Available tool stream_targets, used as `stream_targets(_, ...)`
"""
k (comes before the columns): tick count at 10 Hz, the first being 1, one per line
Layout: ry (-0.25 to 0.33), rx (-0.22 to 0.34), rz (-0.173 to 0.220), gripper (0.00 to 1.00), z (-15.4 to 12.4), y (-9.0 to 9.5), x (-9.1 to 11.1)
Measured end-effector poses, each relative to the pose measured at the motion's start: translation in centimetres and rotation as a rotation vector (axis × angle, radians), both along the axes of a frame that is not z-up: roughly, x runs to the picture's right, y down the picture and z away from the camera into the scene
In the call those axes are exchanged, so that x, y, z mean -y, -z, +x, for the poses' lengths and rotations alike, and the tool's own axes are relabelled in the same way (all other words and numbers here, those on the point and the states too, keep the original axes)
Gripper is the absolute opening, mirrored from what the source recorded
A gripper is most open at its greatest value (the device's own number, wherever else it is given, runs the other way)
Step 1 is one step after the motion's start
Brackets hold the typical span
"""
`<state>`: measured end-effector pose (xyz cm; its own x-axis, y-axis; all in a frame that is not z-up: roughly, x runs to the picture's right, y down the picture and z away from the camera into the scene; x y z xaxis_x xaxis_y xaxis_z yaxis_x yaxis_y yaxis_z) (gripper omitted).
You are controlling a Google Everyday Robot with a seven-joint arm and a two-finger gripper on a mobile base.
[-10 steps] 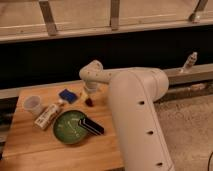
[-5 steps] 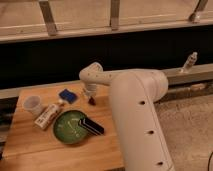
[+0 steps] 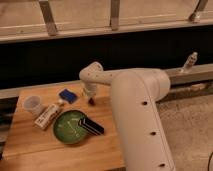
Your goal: Drag the pepper across the table
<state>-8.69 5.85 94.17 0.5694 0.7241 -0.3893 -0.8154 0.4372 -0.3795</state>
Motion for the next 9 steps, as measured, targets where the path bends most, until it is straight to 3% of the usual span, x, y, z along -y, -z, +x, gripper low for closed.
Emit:
stream_targets(2, 0.008, -0.069, 0.005, 0.0, 2.9, 0.0, 0.1)
stream_targets(6, -0.016, -0.235, -0.039, 0.0, 9.7, -0.7, -1.4)
stream_targets(9, -0.013, -0.239, -0.041, 0.0, 10.0, -0.5, -1.4)
